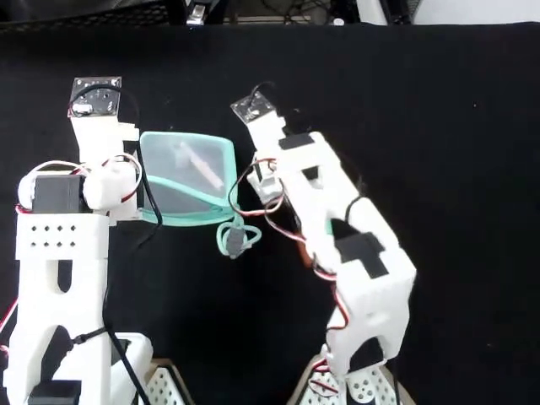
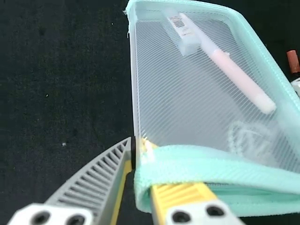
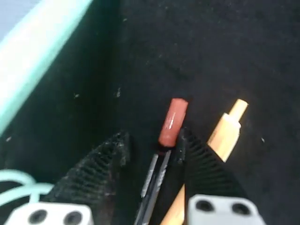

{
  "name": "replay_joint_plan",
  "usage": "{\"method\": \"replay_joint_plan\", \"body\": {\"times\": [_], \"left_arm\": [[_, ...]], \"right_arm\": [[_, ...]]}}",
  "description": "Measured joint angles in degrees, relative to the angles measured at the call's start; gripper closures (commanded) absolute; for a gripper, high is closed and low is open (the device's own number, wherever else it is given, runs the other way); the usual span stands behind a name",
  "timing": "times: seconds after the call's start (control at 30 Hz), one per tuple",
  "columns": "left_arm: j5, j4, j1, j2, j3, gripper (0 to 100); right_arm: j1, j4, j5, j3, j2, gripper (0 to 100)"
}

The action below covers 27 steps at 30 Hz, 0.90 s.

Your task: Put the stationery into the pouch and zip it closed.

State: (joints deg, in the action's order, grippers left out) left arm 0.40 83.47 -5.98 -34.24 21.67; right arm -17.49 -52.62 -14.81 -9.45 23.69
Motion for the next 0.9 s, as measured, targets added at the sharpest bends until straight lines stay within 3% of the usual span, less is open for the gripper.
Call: {"method": "replay_joint_plan", "body": {"times": [0.1, 0.2, 0.5, 0.73, 0.9], "left_arm": [[0.0, 0.0, 0.0, 0.0, 0.0, 97], [0.0, 0.0, 0.0, 0.0, 0.0, 97], [0.0, 0.0, 0.0, 0.0, 0.0, 97], [0.0, 0.0, 0.0, 0.0, 0.0, 97], [0.0, 0.0, 0.0, 0.0, 0.0, 97]], "right_arm": [[0.0, 0.2, 0.0, 1.7, 1.4, 85.2], [0.1, 0.2, 0.0, 2.0, 1.5, 98.5], [1.3, -3.8, 0.1, 1.8, -2.1, 98.6], [5.0, -5.9, 0.0, -12.3, -27.2, 98.6], [14.9, -9.1, -1.1, -24.4, -48.9, 98.6]]}}
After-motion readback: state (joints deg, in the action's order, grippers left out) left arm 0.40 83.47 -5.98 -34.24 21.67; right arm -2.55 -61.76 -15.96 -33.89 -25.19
